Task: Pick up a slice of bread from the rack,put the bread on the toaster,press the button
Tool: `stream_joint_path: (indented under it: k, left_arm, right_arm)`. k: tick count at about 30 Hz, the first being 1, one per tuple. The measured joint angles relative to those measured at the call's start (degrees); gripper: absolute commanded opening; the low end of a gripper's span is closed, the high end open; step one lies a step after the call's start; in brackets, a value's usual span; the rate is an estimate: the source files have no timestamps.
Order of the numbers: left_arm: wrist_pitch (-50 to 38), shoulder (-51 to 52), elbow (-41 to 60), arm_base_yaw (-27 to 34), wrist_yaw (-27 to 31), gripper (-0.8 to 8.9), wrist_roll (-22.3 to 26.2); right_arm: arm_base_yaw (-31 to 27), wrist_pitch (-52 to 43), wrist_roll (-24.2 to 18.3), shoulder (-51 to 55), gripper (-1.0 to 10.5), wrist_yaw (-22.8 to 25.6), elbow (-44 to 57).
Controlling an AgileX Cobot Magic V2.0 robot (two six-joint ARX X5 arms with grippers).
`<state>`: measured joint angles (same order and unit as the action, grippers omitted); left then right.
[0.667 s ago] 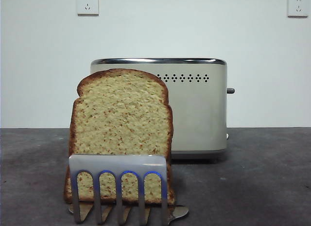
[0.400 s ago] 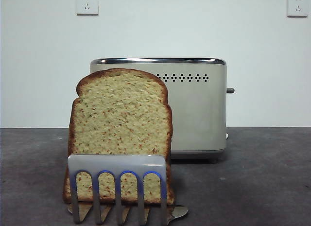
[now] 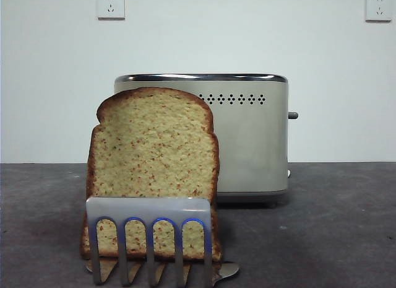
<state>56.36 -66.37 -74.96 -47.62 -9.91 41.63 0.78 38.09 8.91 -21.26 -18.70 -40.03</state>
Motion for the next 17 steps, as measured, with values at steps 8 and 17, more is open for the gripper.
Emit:
stream_joint_path:
  k: [8, 17]
  left_arm:
    - [2.1, -5.4, -3.9, 0.0, 0.3, -0.10, -0.7]
    - [3.7, -12.7, -6.4, 0.1, 3.1, 0.73, -0.8]
  right_arm:
    - [0.0, 0.0, -0.2, -1.6, 0.0, -4.1, 0.0]
    - [0.0, 0.1, -0.3, -3.0, 0.0, -5.8, 0.0]
